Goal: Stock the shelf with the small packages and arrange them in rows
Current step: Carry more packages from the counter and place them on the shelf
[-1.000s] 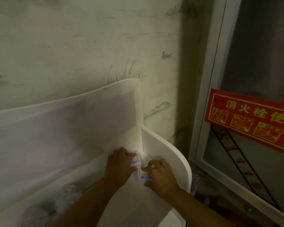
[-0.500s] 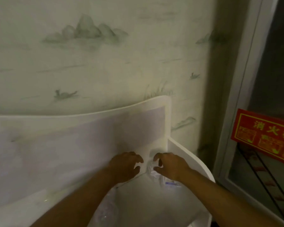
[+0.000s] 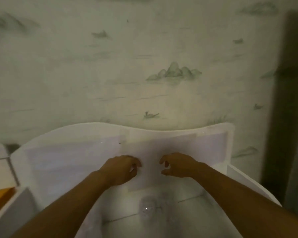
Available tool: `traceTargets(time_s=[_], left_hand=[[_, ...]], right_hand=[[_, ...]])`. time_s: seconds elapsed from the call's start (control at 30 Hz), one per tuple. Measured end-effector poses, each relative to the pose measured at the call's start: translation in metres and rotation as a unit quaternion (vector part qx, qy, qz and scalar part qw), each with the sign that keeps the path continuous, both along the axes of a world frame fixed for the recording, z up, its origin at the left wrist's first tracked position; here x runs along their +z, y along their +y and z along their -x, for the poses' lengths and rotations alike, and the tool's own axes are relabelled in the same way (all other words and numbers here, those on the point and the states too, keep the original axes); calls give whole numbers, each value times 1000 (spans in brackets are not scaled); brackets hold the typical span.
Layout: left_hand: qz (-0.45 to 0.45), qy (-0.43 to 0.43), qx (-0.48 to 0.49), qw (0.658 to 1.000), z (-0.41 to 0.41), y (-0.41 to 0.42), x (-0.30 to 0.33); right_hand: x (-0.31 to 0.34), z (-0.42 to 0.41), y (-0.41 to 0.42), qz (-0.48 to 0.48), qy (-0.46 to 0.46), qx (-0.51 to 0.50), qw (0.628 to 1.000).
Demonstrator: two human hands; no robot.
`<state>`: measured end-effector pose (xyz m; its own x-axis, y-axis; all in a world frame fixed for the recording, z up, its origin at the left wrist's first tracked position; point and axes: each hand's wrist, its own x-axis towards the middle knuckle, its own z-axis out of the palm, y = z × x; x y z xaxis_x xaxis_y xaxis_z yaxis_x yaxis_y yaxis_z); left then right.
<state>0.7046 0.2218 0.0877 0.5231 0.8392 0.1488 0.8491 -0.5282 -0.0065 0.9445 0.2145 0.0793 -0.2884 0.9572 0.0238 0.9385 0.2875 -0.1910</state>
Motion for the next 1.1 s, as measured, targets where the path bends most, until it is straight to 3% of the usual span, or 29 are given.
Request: traceTargets(time_s=[0.17,0.5,0.77,1.1], left_hand=[[48,23,11,999,106,-36,12],[-55,45,134,988,323,-130,31],[-34,34,253,966,475,-219,-3],[37,-12,391,919,605,-289,-74]], right_hand=[[24,102,-17,-21,5,61,998],[37,325,-68,-60,15,193,979],[17,473,-112,-43,-10,287,957],[-14,601,-132,-5,-63,363,930]])
